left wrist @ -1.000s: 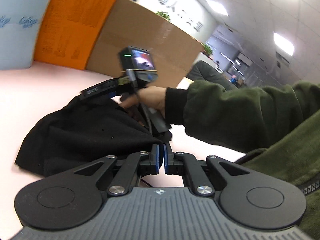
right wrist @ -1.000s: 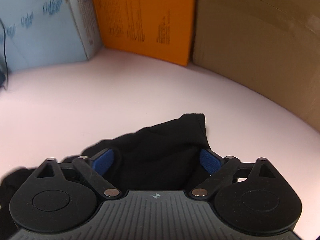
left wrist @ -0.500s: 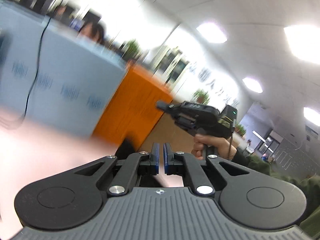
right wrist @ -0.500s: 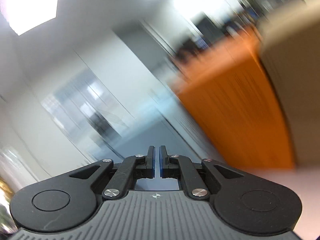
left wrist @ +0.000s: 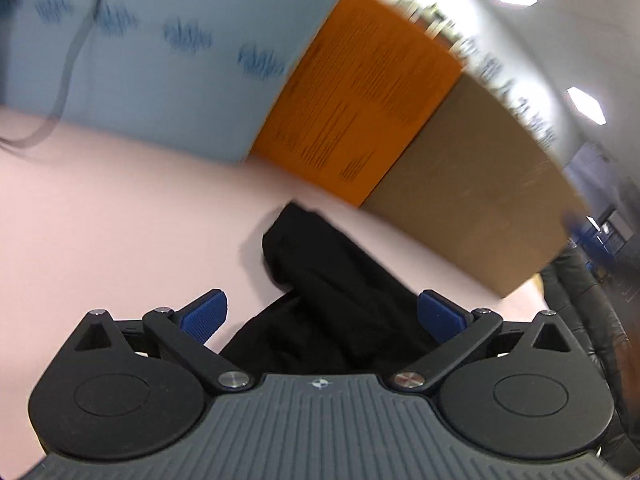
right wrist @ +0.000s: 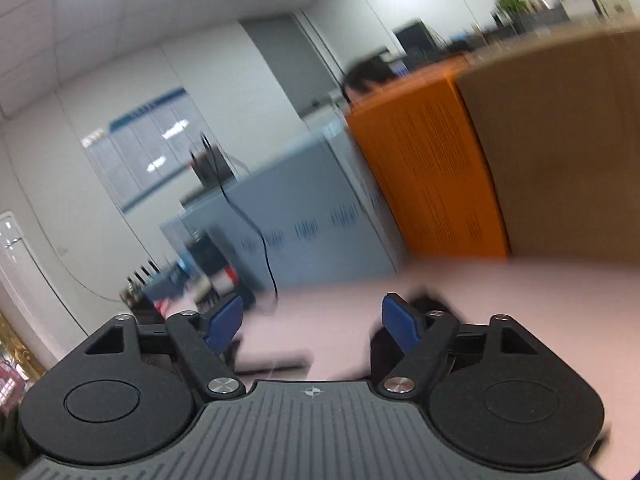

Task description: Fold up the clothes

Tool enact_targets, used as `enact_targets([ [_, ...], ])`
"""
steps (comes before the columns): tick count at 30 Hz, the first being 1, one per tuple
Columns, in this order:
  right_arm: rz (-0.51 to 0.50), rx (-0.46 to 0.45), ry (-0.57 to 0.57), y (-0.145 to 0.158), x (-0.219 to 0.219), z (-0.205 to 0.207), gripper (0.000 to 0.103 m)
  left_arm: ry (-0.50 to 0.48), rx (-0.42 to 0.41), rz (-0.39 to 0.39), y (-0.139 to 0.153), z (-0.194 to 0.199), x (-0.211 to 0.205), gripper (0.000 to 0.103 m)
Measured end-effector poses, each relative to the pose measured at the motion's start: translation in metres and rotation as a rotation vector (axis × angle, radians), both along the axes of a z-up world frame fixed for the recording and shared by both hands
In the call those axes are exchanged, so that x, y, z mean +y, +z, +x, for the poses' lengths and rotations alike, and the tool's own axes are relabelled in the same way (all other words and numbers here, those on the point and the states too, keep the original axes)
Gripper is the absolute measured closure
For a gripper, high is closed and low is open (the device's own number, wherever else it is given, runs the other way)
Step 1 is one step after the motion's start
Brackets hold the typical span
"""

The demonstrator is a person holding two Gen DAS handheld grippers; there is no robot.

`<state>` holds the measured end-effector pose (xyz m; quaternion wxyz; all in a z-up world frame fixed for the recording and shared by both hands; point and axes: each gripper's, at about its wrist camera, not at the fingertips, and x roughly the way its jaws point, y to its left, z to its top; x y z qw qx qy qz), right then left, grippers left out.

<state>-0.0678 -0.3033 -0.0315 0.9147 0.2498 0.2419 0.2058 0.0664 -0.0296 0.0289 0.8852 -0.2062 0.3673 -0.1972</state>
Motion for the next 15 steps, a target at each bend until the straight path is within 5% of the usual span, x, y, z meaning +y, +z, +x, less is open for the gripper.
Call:
enact_targets([
  [5,0.221,0.141,-0.229,-0.059,-0.018,-0.075,0.019,-0.088,0.116,0.096,-0.035,0.058,-0.045,0.003],
  [6,0.254,0.161,-0.291,-0.066,-0.024,-0.087,0.018,-0.107,0.124,0.11,-0.039,0.063,-0.053,0.01],
  [8,0.29,0.184,-0.384,-0.072,-0.037,-0.103,0.018,-0.147,0.107,0.106,-0.043,0.065,-0.064,0.07],
  [10,0.289,0.179,-0.446,-0.073,-0.047,-0.113,0.015,-0.181,0.088,0.09,-0.046,0.066,-0.074,0.091],
  [15,0.307,0.168,-0.45,-0.073,-0.057,-0.105,0.014,-0.019,-0.054,-0.043,-0.002,0.068,-0.025,0.095],
])
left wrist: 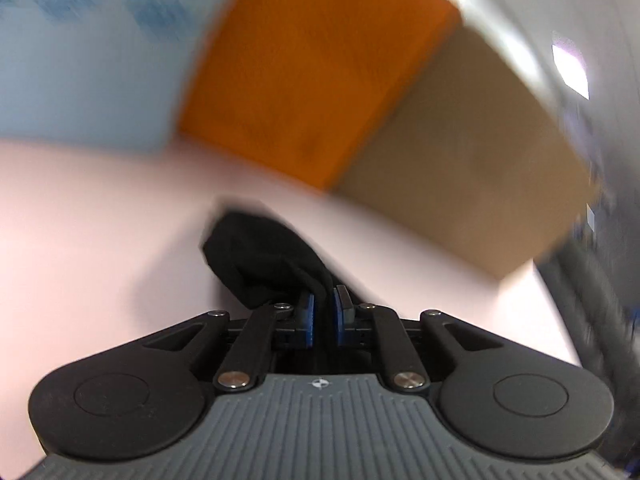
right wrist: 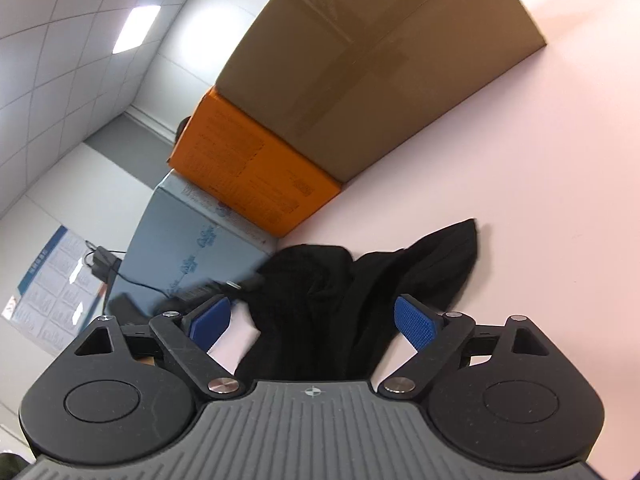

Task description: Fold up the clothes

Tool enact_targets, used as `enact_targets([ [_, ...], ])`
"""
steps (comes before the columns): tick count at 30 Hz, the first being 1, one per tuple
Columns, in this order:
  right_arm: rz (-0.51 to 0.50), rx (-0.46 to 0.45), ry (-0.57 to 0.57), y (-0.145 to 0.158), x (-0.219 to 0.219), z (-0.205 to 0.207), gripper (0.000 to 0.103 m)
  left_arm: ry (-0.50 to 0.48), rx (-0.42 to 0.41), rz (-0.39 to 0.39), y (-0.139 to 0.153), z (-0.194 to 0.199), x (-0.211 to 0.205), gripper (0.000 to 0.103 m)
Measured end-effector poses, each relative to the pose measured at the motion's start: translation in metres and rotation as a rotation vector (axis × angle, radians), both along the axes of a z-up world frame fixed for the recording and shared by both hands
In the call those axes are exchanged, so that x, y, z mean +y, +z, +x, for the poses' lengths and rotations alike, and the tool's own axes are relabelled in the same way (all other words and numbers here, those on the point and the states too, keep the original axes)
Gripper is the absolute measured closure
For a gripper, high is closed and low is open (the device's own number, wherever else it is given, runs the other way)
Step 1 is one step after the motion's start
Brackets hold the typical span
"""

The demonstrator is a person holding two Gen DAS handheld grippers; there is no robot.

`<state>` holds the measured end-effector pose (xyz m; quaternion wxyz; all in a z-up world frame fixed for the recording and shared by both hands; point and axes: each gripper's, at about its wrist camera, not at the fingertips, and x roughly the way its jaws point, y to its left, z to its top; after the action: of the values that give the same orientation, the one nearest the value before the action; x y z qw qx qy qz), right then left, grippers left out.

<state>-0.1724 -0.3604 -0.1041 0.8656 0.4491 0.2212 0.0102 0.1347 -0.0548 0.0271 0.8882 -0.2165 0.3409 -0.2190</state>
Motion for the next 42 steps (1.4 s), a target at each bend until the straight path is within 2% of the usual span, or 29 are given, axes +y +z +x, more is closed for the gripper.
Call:
enact_targets([
  [3,-0.011,-0.008,0.034,-0.004,0.003,0.015,0.014,0.102,-0.153,-0.033,0.049,-0.006,0.041,0.098],
  [7,-0.011,-0.013,0.05,-0.007,0.005,0.027,0.014,0.093,-0.335,-0.038,0.109,-0.028,0.057,0.098],
  [9,-0.003,-0.013,0.055,-0.007,0.005,0.031,0.014,0.042,-0.357,-0.019,0.122,-0.037,0.053,0.078],
  [10,-0.002,-0.016,0.055,-0.007,0.004,0.03,0.014,0.012,-0.347,0.006,0.121,-0.04,0.047,0.034],
  [11,0.0,-0.019,0.054,-0.006,0.003,0.028,0.014,-0.006,-0.327,0.052,0.112,-0.041,0.04,0.002],
  [13,0.007,-0.019,0.042,-0.006,0.001,0.024,0.011,-0.017,-0.267,0.164,0.085,-0.039,0.028,0.0],
  [15,0.014,-0.015,0.031,-0.007,-0.003,0.02,0.01,0.003,-0.139,0.272,0.048,-0.027,0.016,0.0],
  [16,0.018,-0.013,0.027,-0.007,-0.004,0.018,0.01,0.012,-0.059,0.295,0.029,-0.021,0.015,0.0],
  [18,0.021,-0.009,0.025,-0.008,-0.006,0.017,0.01,0.006,0.098,0.3,-0.006,-0.008,0.01,0.0],
  [20,0.02,-0.012,0.022,-0.008,-0.006,0.016,0.01,-0.018,0.221,0.3,-0.033,-0.001,0.002,0.002],
  [21,0.019,-0.013,0.019,-0.008,-0.006,0.015,0.01,-0.04,0.262,0.296,-0.042,0.0,-0.003,0.006],
  [22,0.018,-0.011,0.013,-0.008,-0.006,0.015,0.01,-0.085,0.267,0.272,-0.047,-0.003,-0.008,0.032],
  [23,0.018,-0.008,0.006,-0.009,-0.007,0.015,0.01,-0.143,0.241,0.24,-0.048,-0.008,-0.014,0.07],
  [24,0.018,-0.003,-0.001,-0.01,-0.007,0.015,0.01,-0.192,0.2,0.219,-0.043,-0.016,-0.019,0.088],
  [25,0.02,0.0,-0.005,-0.011,-0.007,0.015,0.01,-0.217,0.16,0.195,-0.037,-0.024,-0.021,0.095],
  [27,0.026,0.004,-0.004,-0.013,-0.005,0.017,0.01,-0.207,0.088,0.138,-0.021,-0.031,-0.015,0.095],
  [31,0.014,-0.007,0.022,-0.011,0.003,0.021,0.01,-0.026,-0.022,0.091,0.017,-0.035,0.03,0.095],
  [35,0.01,-0.023,0.034,-0.01,0.008,0.028,0.01,0.062,-0.189,0.151,0.073,-0.046,0.059,0.095],
  [38,-0.005,-0.06,0.018,-0.006,0.01,0.03,0.01,-0.024,-0.289,0.199,0.101,-0.063,0.037,0.095],
  [40,-0.021,-0.091,-0.006,-0.002,0.01,0.027,0.01,-0.166,-0.314,0.202,0.1,-0.08,0.002,0.095],
  [42,-0.037,-0.113,-0.06,0.003,0.005,0.02,0.01,-0.362,-0.278,0.205,0.083,-0.104,-0.041,0.085],
])
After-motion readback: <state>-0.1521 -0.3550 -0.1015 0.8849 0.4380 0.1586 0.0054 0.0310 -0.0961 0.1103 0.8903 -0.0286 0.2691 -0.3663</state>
